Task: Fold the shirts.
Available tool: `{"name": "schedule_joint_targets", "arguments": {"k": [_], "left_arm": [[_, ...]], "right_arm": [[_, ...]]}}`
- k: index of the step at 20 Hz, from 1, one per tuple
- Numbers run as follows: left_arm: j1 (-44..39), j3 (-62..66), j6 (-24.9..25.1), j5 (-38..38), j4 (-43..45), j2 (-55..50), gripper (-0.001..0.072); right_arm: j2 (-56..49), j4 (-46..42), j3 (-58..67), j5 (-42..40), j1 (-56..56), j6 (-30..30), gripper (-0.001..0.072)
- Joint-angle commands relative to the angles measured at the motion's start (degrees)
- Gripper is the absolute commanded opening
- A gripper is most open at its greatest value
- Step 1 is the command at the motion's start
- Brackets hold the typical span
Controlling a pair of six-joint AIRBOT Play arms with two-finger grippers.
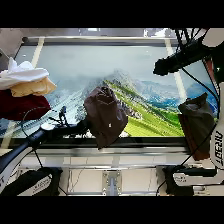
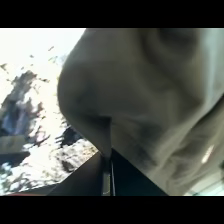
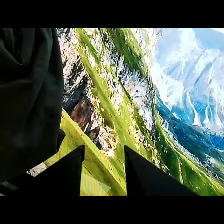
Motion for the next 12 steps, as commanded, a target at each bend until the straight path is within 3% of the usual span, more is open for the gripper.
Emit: {"name": "schedule_joint_targets", "arguments": {"k": [1,8,12], "left_arm": [[-0.37,0.28,0.48,0.31,-0.5,1.53,0.0012],[10.54,0.26,0.17,0.33,-0.5,23.76,0.001],[18.47,0.26,-4.81,0.31,-0.44,34.95,0.001]], "right_arm": [[-0.46,-3.23,-0.2,-1.01,0.0,-1.79,0.0297],[-2.78,7.06,-22.47,-10.78,0.04,-2.84,0.0295],[-8.13,23.26,-32.52,-19.67,0.04,-6.86,0.0265]]}}
